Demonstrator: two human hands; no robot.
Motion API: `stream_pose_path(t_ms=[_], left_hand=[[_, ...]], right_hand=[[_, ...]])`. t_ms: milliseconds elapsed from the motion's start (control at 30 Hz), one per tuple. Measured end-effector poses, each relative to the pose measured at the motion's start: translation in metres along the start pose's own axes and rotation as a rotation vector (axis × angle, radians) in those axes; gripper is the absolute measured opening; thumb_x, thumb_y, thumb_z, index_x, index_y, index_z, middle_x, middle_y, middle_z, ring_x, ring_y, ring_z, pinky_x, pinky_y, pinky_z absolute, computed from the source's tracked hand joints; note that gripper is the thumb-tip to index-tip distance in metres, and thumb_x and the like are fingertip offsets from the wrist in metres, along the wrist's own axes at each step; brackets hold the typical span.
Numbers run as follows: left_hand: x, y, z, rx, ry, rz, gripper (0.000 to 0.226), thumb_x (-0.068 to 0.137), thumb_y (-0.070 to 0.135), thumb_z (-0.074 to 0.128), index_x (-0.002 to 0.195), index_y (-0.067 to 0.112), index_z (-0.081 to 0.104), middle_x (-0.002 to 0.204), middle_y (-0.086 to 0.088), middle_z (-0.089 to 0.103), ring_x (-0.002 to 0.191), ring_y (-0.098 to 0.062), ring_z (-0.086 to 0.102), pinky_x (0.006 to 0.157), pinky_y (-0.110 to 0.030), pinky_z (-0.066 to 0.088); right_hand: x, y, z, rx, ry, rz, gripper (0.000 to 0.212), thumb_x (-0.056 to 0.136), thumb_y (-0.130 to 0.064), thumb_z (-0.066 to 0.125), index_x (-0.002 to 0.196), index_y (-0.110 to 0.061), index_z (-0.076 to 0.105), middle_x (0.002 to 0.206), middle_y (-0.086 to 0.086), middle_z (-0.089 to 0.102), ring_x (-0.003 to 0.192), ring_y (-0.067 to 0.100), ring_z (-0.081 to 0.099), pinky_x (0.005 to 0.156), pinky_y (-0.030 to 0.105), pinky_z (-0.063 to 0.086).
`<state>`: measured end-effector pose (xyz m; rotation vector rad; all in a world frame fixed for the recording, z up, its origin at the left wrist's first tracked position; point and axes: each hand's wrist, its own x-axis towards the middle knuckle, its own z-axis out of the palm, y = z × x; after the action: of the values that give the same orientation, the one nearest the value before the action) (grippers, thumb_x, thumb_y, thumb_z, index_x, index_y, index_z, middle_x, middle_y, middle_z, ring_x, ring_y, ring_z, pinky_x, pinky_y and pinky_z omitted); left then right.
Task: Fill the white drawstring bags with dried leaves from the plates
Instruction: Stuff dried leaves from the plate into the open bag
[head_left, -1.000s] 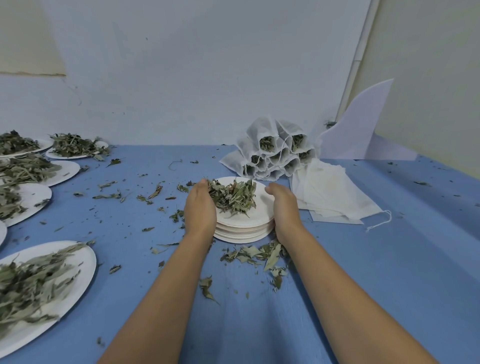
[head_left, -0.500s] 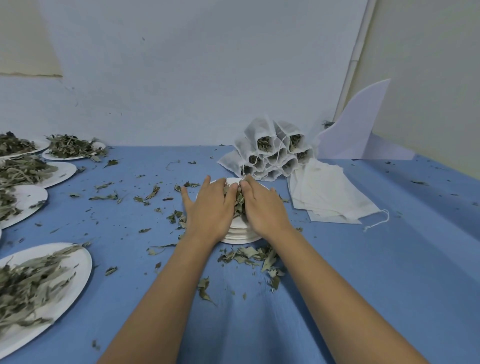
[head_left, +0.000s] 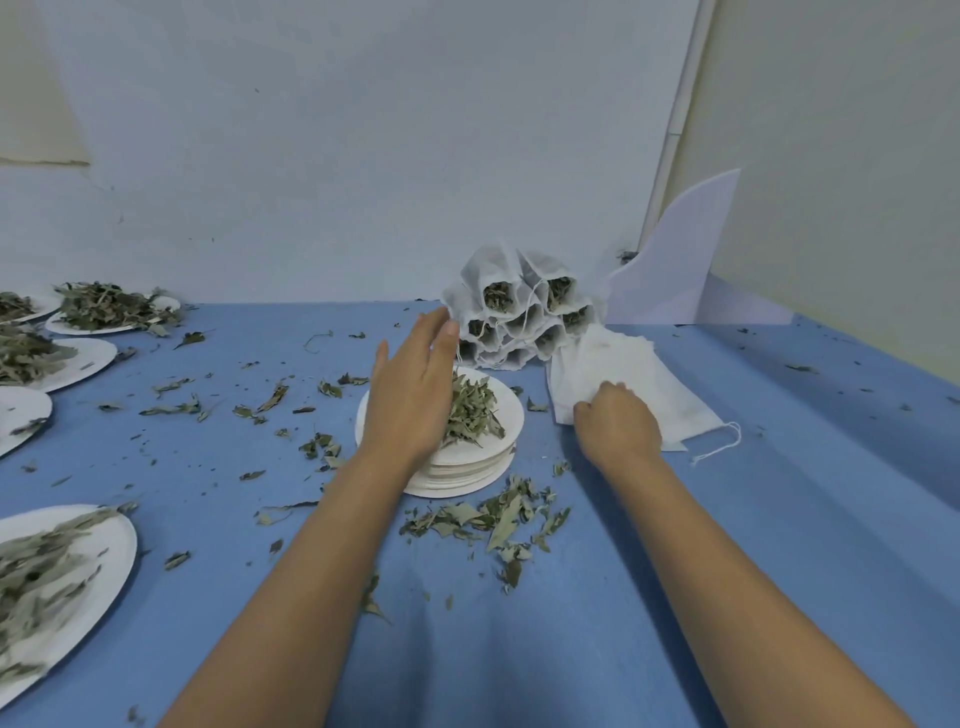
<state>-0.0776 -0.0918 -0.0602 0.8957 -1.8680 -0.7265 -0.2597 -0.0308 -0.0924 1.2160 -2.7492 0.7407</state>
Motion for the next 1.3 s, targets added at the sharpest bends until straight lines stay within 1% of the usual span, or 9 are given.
stream_pose_path(t_ms=[133, 267, 467, 600, 700, 833, 967, 1100, 1300], left_hand=[[0.008, 0.030, 0.019, -0.122, 0.015, 0.024, 0.039, 0.103, 0.040, 0.029, 0.134, 0.026, 0.050, 0.126, 0.013, 0.055, 0.132, -0.015, 0.040, 0.109, -0.040, 0.032], [0.009, 0.044, 0.037, -0.165, 0.016, 0.045, 0.034, 0.103, 0.035, 0.034, 0.128, 0.024, 0.054, 0.107, 0.016, 0.056, 0.102, -0.005, 0.050, 0.085, -0.026, 0.037], [0.003, 0.045, 0.051, -0.201, -0.037, 0.043, 0.031, 0.101, 0.028, 0.039, 0.127, 0.024, 0.054, 0.123, 0.010, 0.060, 0.106, -0.002, 0.053, 0.086, -0.018, 0.040], [0.002, 0.044, 0.051, -0.275, -0.023, -0.003, 0.029, 0.100, 0.018, 0.041, 0.124, 0.021, 0.057, 0.120, 0.008, 0.062, 0.104, 0.000, 0.055, 0.080, -0.008, 0.039], [0.004, 0.044, 0.044, -0.365, 0.005, -0.067, 0.027, 0.099, 0.019, 0.045, 0.122, 0.017, 0.058, 0.109, 0.011, 0.062, 0.101, 0.001, 0.057, 0.072, -0.004, 0.043], [0.004, 0.042, 0.026, -0.439, -0.064, -0.129, 0.042, 0.099, 0.033, 0.047, 0.139, 0.022, 0.041, 0.130, 0.013, 0.050, 0.110, 0.008, 0.050, 0.081, -0.004, 0.039], [0.005, 0.035, -0.003, -0.558, 0.041, -0.239, 0.068, 0.096, 0.038, 0.051, 0.150, 0.027, 0.012, 0.150, 0.003, 0.032, 0.127, -0.009, 0.040, 0.100, -0.030, 0.036], [0.010, 0.021, -0.032, -0.728, 0.048, -0.315, 0.026, 0.089, 0.023, 0.065, 0.113, 0.012, 0.064, 0.103, 0.004, 0.072, 0.094, -0.014, 0.067, 0.082, -0.033, 0.055], [0.020, 0.008, -0.049, -0.959, 0.325, -0.443, 0.004, 0.092, 0.012, 0.060, 0.088, 0.013, 0.059, 0.089, -0.003, 0.065, 0.071, -0.012, 0.063, 0.050, -0.017, 0.049]], right_hand=[[0.006, 0.012, 0.006, -0.064, 0.036, 0.001, 0.020, 0.091, 0.003, 0.042, 0.106, 0.000, 0.055, 0.114, 0.019, 0.057, 0.107, 0.034, 0.051, 0.082, 0.032, 0.036], [0.013, 0.018, 0.008, -0.075, 0.062, 0.031, 0.022, 0.091, 0.006, 0.039, 0.103, -0.001, 0.057, 0.110, 0.019, 0.059, 0.108, 0.032, 0.046, 0.074, 0.027, 0.024], [0.019, 0.028, 0.007, -0.038, 0.169, 0.044, 0.035, 0.089, 0.002, 0.039, 0.057, -0.010, 0.030, 0.079, 0.019, 0.055, 0.095, 0.033, 0.051, 0.063, 0.032, 0.027], [0.015, 0.020, 0.003, -0.008, 0.387, -0.026, 0.026, 0.094, -0.011, 0.043, 0.082, -0.004, 0.065, 0.082, 0.015, 0.064, 0.094, 0.031, 0.050, 0.068, 0.034, 0.029], [0.003, -0.006, -0.012, 0.335, 0.645, -0.238, 0.019, 0.093, -0.017, 0.056, 0.102, -0.011, 0.072, 0.090, 0.006, 0.070, 0.096, 0.025, 0.054, 0.079, 0.028, 0.031], [-0.007, -0.057, -0.042, 1.088, 0.246, -0.277, 0.015, 0.093, -0.019, 0.059, 0.102, -0.011, 0.068, 0.094, -0.006, 0.068, 0.086, 0.000, 0.061, 0.076, 0.010, 0.045], [-0.010, -0.093, -0.058, 1.395, 0.089, -0.170, 0.017, 0.092, -0.019, 0.061, 0.107, -0.012, 0.066, 0.101, -0.003, 0.067, 0.090, -0.001, 0.062, 0.081, 0.015, 0.051], [-0.019, -0.113, -0.053, 1.511, -0.250, -0.114, 0.009, 0.093, -0.017, 0.059, 0.097, -0.014, 0.067, 0.101, 0.008, 0.069, 0.096, 0.022, 0.066, 0.094, 0.044, 0.052], [-0.028, -0.124, -0.046, 1.805, -0.685, 0.042, 0.028, 0.096, -0.024, 0.046, 0.100, 0.000, 0.059, 0.088, 0.017, 0.070, 0.080, 0.024, 0.069, 0.071, 0.029, 0.060]])
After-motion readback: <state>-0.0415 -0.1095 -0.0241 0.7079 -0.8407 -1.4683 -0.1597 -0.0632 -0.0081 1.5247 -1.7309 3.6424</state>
